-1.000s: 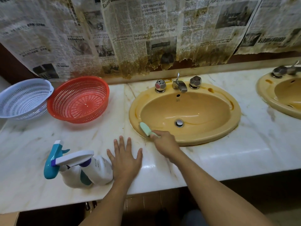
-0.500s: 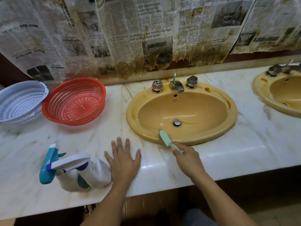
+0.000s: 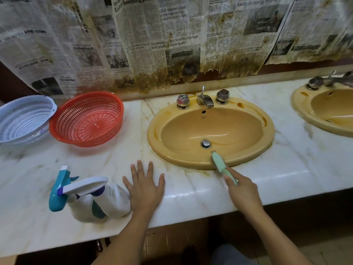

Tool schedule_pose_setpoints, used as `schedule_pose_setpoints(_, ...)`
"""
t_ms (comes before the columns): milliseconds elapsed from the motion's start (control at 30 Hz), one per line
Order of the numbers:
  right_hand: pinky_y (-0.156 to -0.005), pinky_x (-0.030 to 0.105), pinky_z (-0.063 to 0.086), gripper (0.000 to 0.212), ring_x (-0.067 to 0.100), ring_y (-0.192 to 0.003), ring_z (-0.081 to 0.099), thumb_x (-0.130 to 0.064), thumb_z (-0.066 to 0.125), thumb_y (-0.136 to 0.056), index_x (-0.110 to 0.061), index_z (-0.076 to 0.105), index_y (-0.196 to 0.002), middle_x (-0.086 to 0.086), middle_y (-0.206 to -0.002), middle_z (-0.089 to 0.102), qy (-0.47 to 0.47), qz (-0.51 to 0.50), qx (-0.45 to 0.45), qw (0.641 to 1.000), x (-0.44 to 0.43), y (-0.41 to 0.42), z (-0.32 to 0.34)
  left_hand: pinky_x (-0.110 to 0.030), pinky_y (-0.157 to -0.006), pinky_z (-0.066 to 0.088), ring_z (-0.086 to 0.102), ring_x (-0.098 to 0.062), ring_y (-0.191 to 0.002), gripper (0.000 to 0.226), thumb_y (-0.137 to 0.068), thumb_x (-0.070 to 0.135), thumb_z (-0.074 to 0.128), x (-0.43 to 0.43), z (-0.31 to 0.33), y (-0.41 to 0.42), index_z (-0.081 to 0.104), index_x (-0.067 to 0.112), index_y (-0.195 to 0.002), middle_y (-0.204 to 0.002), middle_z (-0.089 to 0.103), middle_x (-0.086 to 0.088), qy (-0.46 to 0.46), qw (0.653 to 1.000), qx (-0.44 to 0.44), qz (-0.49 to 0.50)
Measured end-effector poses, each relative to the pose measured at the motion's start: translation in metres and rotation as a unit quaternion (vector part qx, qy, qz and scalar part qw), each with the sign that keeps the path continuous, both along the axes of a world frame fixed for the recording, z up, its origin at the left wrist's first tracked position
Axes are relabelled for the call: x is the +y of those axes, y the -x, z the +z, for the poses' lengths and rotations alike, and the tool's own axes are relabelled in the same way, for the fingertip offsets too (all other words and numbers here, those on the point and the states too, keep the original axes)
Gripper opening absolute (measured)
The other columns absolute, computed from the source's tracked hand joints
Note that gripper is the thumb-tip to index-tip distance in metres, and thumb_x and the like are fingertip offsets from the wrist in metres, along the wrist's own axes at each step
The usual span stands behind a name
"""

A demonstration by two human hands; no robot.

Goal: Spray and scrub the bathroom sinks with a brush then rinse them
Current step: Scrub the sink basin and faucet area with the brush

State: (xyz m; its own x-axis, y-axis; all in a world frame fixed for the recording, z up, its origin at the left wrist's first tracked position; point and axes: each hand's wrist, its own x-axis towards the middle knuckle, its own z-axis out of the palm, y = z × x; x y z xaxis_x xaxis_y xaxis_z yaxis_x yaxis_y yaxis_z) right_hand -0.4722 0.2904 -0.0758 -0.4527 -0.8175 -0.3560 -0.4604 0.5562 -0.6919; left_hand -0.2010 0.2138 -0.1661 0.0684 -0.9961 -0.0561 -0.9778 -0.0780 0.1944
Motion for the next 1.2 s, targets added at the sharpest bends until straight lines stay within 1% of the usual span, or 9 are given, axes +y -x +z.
schedule_pose_setpoints(133,-0.087,0.033,0.049,0.041,0.013,-0.097,0.056,-0.042,0.047,-0.105,-0.043,0.052,-0.145,-0.004,-0.121,0.066,0.000,0.101,-0.011,0.995,-0.025,-0.050,-0.009,-0.062,-0.125,-0.002,-0.006,-0.030,-0.160,0.073,-0.101,0.066,0.023,0.000,0.003,0.000,0.018,0.032,-0.165,-0.174,0.003,-0.006,-0.006,1.000,-0.007,0.000)
schedule_pose_setpoints(267,-0.093,0.041,0.052,0.043,0.021,-0.108,0.061,-0.046,0.045,-0.103,-0.046,0.049,-0.146,-0.003,-0.121,0.068,-0.001,0.139,0.003,0.990,-0.039,-0.075,-0.017,-0.062,-0.125,-0.001,-0.005,-0.030,-0.160,0.073,-0.101,0.067,0.022,0.002,0.003,0.000,0.019,0.032,-0.164,-0.174,0.004,-0.006,-0.004,1.000,-0.009,-0.002)
schedule_pose_setpoints(400,-0.087,0.034,0.050,0.039,0.016,-0.099,0.058,-0.044,0.046,-0.105,-0.047,0.052,-0.144,-0.004,-0.117,0.066,-0.005,0.099,-0.004,0.995,-0.019,-0.038,-0.013,-0.062,-0.124,-0.002,-0.004,-0.031,-0.160,0.072,-0.101,0.067,0.023,0.001,0.001,-0.001,0.019,0.032,-0.164,-0.174,0.005,-0.007,-0.008,1.000,-0.009,-0.005)
schedule_pose_setpoints(533,-0.096,0.037,0.047,0.040,0.024,-0.118,0.059,-0.041,0.047,-0.106,-0.039,0.054,-0.145,0.001,-0.132,0.066,-0.012,0.024,0.016,1.000,0.008,0.011,-0.004,-0.064,-0.124,0.000,-0.002,-0.032,-0.160,0.073,-0.101,0.067,0.025,0.000,0.001,-0.001,0.022,0.031,-0.164,-0.173,0.006,-0.008,-0.005,1.000,-0.004,-0.004)
schedule_pose_setpoints(633,-0.097,0.037,0.047,0.041,0.023,-0.116,0.059,-0.040,0.048,-0.106,-0.036,0.054,-0.146,0.002,-0.134,0.065,-0.005,0.005,-0.001,1.000,0.005,0.011,-0.007,-0.064,-0.124,-0.002,-0.006,-0.032,-0.159,0.073,-0.100,0.068,0.019,0.000,0.002,-0.001,0.016,0.033,-0.164,-0.174,0.001,-0.007,-0.019,1.000,-0.019,-0.009)
schedule_pose_setpoints(733,-0.091,0.034,0.049,0.042,0.015,-0.102,0.057,-0.042,0.047,-0.105,-0.042,0.051,-0.147,0.000,-0.128,0.066,-0.001,0.064,-0.008,0.998,-0.009,-0.025,-0.011,-0.065,-0.124,0.000,-0.006,-0.032,-0.159,0.071,-0.101,0.067,0.020,0.000,0.003,0.000,0.018,0.034,-0.164,-0.174,0.002,-0.007,-0.020,1.000,-0.014,-0.011)
schedule_pose_setpoints(833,-0.092,0.042,0.053,0.043,0.020,-0.103,0.060,-0.048,0.042,-0.104,-0.051,0.044,-0.147,-0.001,-0.120,0.066,-0.012,0.122,0.012,0.992,-0.019,-0.048,-0.018,-0.065,-0.123,-0.001,-0.008,-0.033,-0.159,0.069,-0.101,0.067,0.018,0.001,0.004,-0.001,0.017,0.037,-0.164,-0.174,0.002,-0.002,-0.025,0.999,-0.015,-0.017)
schedule_pose_setpoints(1000,-0.086,0.043,0.057,0.044,0.016,-0.097,0.062,-0.051,0.042,-0.103,-0.051,0.043,-0.148,-0.004,-0.113,0.068,-0.004,0.147,0.057,0.987,-0.018,-0.022,-0.019,-0.065,-0.122,-0.006,-0.013,-0.033,-0.158,0.068,-0.103,0.065,0.018,0.000,0.006,0.001,0.012,0.039,-0.164,-0.174,-0.003,0.000,-0.038,0.999,-0.006,-0.017)
schedule_pose_setpoints(1200,-0.096,0.040,0.047,0.044,0.026,-0.123,0.053,-0.050,0.040,-0.104,-0.051,0.042,-0.148,0.003,-0.134,0.062,-0.047,0.288,0.108,0.950,-0.038,-0.044,-0.020,-0.066,-0.122,-0.006,-0.012,-0.033,-0.158,0.067,-0.103,0.065,0.021,-0.002,0.002,0.005,0.013,0.040,-0.164,-0.174,-0.001,0.000,-0.039,0.999,-0.007,-0.009)
